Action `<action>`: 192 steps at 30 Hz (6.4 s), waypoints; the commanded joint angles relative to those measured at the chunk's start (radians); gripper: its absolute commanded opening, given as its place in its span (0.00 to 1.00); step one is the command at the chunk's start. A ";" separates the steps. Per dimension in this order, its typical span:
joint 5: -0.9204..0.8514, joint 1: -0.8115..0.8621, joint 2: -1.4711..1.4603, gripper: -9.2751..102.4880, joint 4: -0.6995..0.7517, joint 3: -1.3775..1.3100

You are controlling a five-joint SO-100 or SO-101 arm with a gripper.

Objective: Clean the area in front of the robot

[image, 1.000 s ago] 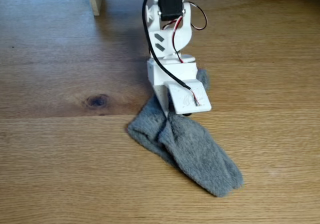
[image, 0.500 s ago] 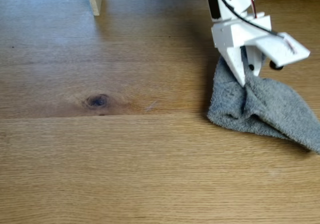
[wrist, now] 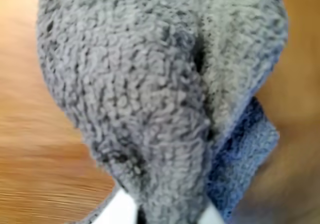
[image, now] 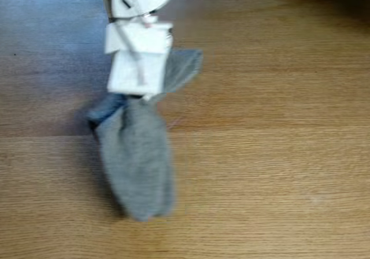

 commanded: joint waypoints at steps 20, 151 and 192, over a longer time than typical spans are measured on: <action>0.221 -0.161 -0.345 0.08 -0.183 -0.017; 0.143 -0.201 -0.003 0.08 -0.894 0.606; -0.400 0.698 0.456 0.29 -0.425 0.985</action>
